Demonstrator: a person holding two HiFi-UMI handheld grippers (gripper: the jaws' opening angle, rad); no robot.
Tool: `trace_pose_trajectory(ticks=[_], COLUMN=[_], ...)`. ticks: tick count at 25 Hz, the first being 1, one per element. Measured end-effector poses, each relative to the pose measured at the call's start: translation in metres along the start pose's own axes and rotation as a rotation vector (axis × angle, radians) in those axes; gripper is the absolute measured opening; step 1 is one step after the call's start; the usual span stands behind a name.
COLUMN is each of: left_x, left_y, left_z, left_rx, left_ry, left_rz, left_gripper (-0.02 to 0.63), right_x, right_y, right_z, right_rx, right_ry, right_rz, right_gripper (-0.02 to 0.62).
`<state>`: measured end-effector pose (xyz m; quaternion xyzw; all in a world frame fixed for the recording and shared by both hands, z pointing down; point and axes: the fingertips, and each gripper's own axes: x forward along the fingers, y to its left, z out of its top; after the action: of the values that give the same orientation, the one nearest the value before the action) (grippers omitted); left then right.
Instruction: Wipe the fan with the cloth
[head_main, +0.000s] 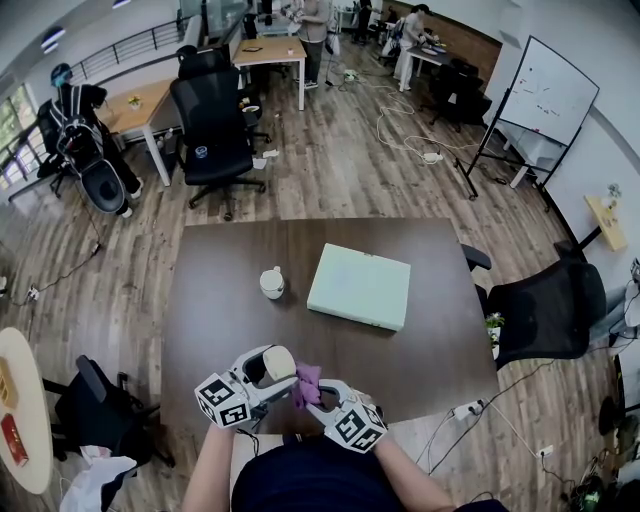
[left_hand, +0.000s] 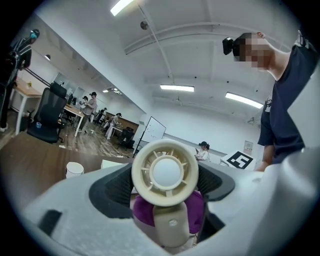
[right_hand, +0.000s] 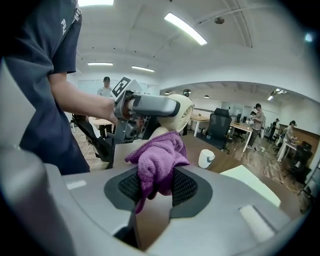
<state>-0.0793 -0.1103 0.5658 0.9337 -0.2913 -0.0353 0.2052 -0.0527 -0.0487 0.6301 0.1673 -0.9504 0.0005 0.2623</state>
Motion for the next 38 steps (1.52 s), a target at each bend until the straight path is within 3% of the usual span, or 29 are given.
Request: trace_pose_trajectory(ticks=[6,10,13,22,31,38], left_x=[-0.002,-0.004,-0.004,-0.002,0.009,0.015], left_y=[0.009,0.017,0.023,0.040,0.046,0.052], left_z=[-0.016,-0.021,-0.031,-0.084,-0.142,-0.204], left_rx=[-0.012,-0.029,-0.004,0.153,0.339,0.459], left_ry=[0.029,0.029,0.072,0.315,0.579,0.818], left_rz=[0.033,0.052,0.068,0.104,0.068,-0.020], left_gripper=[0.380,0.380,0.380,0.380,0.380,0.380], right_x=[0.004,0.007,0.009,0.001,-0.022,-0.030], right_y=[0.010,0.017,0.019,0.001,-0.030,-0.044], right_z=[-0.017,-0.045,-0.059,-0.076,-0.085,-0.081], right_rx=[0.017,0.010,0.033,0.088,0.180,0.222], right_ry=[0.024,0.096,0.120,0.134,0.110,0.086], right_rz=[0.047,0.078,0.086,0.031,-0.069,-0.120], right_gripper=[0.129,0.129,0.129,0.129,0.129,0.129])
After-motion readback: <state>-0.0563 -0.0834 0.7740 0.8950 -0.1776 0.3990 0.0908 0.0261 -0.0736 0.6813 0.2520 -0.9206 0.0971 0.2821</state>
